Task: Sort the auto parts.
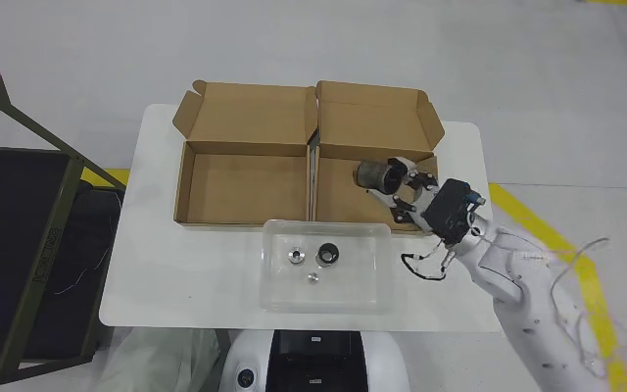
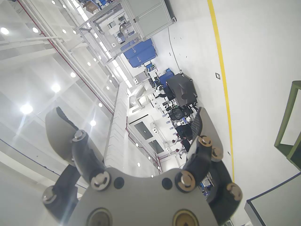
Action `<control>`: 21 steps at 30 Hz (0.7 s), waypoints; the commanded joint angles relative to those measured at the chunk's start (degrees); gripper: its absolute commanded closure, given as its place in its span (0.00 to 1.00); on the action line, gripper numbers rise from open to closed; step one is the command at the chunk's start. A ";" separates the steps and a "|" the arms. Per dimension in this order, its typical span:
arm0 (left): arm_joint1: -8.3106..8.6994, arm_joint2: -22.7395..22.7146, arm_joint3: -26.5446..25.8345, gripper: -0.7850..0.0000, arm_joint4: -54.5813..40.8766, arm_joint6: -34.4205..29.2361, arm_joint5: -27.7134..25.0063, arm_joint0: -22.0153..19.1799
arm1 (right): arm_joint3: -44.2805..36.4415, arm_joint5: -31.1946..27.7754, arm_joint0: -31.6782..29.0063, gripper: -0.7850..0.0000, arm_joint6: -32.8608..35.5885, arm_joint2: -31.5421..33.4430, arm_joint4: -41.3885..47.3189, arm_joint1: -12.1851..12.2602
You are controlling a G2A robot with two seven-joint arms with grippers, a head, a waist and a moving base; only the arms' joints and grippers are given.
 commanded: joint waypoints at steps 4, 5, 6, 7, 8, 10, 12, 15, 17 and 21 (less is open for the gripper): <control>0.00 0.00 0.00 0.00 0.00 0.00 0.00 0.00 | 5.01 2.43 3.91 1.00 3.60 -3.64 -0.05 -0.80; 0.00 0.00 0.00 0.00 0.00 0.00 0.00 0.00 | 6.23 2.80 4.55 1.00 4.61 -4.34 0.17 -0.96; 0.00 0.00 0.00 0.00 0.00 0.00 0.00 0.00 | 7.29 3.05 5.42 1.00 5.46 -5.06 0.35 -1.14; 0.00 0.00 0.00 0.00 0.00 0.00 0.00 0.00 | 8.42 3.22 6.24 1.00 6.03 -5.83 0.70 -1.34; 0.00 0.00 0.00 0.00 0.00 0.00 0.00 0.00 | 9.44 3.26 7.10 1.00 6.64 -6.56 0.88 -1.52; 0.00 0.00 0.00 0.00 0.00 0.00 0.00 0.00 | 11.13 3.65 8.59 1.00 7.66 -7.90 0.82 -1.88; 0.00 0.00 0.00 0.00 0.00 0.00 0.00 0.00 | 12.49 3.84 9.91 1.00 8.74 -9.07 0.84 -2.21; 0.00 0.00 0.00 0.00 0.00 0.00 0.00 0.00 | 14.24 4.12 11.58 1.00 10.36 -10.81 1.02 -2.70; 0.00 0.00 0.00 0.00 0.00 0.00 0.00 0.00 | 15.49 4.19 12.64 1.00 11.67 -12.03 1.21 -3.05; 0.00 0.00 0.00 0.00 0.00 0.00 0.00 0.00 | 18.31 4.31 14.86 1.00 14.41 -13.99 2.18 -3.72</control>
